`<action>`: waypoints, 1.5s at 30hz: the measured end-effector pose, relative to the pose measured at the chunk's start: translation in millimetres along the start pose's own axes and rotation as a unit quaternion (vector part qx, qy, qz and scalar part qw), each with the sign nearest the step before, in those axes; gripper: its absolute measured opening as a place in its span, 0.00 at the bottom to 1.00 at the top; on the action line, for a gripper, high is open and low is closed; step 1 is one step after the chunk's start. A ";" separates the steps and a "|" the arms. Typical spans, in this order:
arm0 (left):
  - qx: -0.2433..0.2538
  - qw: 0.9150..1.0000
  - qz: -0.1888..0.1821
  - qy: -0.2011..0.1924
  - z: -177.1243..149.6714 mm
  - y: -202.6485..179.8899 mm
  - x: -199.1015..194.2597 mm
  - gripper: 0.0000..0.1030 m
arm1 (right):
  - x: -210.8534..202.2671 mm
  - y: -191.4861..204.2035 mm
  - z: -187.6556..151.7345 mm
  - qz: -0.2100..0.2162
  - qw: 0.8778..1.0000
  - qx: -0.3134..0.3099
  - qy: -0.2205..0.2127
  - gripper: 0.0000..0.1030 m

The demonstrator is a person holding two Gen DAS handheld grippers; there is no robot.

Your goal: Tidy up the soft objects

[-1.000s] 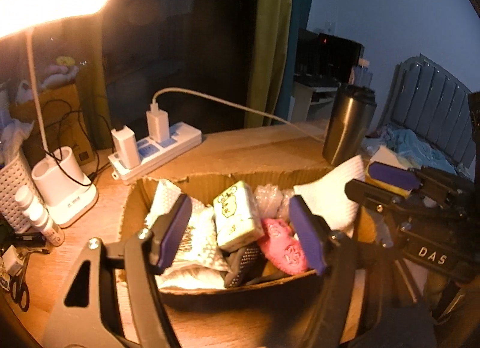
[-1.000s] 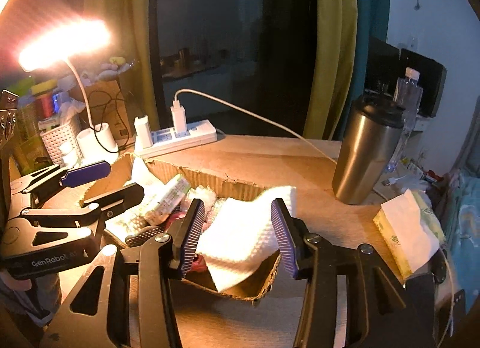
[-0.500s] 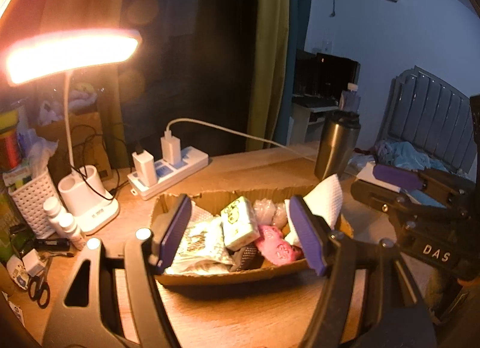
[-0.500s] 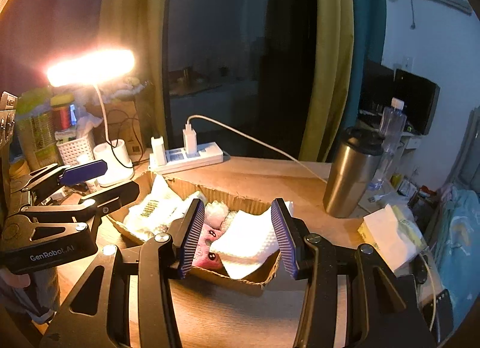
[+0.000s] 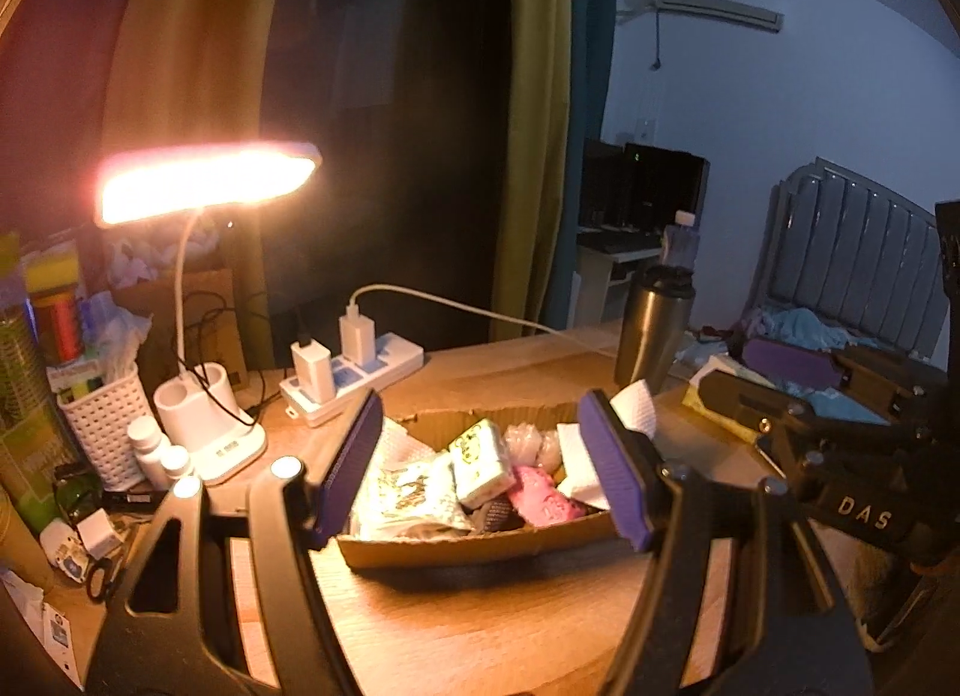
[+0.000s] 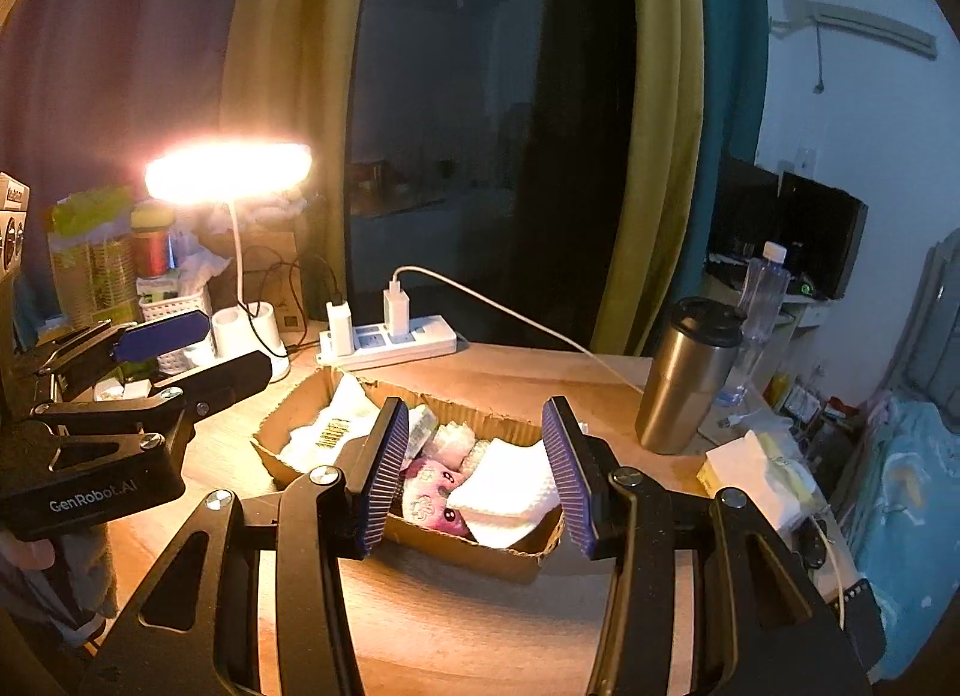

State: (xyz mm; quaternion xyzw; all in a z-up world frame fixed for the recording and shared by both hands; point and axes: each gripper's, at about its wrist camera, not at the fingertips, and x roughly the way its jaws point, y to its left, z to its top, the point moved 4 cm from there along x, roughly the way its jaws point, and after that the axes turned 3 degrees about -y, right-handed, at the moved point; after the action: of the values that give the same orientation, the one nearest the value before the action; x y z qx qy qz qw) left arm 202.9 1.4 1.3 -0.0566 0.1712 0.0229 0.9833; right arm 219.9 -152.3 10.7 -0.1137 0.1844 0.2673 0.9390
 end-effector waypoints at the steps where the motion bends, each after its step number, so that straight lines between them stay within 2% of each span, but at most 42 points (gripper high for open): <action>1: 0.000 1.000 0.000 -0.002 0.8 0.1 -2.7 0.67 | -4.1 1.6 1.0 -0.001 1.000 -0.001 -0.003 0.48; 16: 0.005 0.999 -0.008 -0.041 6.9 -3.4 -62.2 0.68 | -62.5 18.8 4.2 -0.016 0.999 -0.006 -0.034 0.49; 18: 0.007 0.999 -0.010 -0.046 6.7 -4.8 -71.4 0.71 | -70.9 21.2 3.8 -0.017 0.999 -0.003 -0.040 0.56; 20: 0.009 0.999 -0.011 -0.051 5.7 -6.4 -80.4 0.83 | -80.1 23.0 3.1 -0.017 0.999 0.004 -0.045 0.62; 25: 0.004 0.997 -0.011 -0.072 6.7 -5.8 -107.7 0.88 | -98.9 24.8 0.2 -0.036 0.998 0.016 -0.053 0.64; 33: 0.004 0.997 -0.006 -0.078 3.1 -1.5 -142.2 0.89 | -127.3 24.8 -7.9 -0.058 0.996 0.029 -0.063 0.65; 45: 0.006 0.997 0.017 -0.074 -0.8 1.2 -149.1 0.90 | -134.9 24.9 -13.1 -0.064 0.995 0.033 -0.064 0.65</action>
State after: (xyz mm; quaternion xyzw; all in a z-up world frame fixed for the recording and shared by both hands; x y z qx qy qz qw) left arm 62.4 -1.3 51.1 -0.0464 0.0995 0.0431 0.9930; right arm 96.2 -197.7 51.0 -0.0773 0.1246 0.2069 0.9673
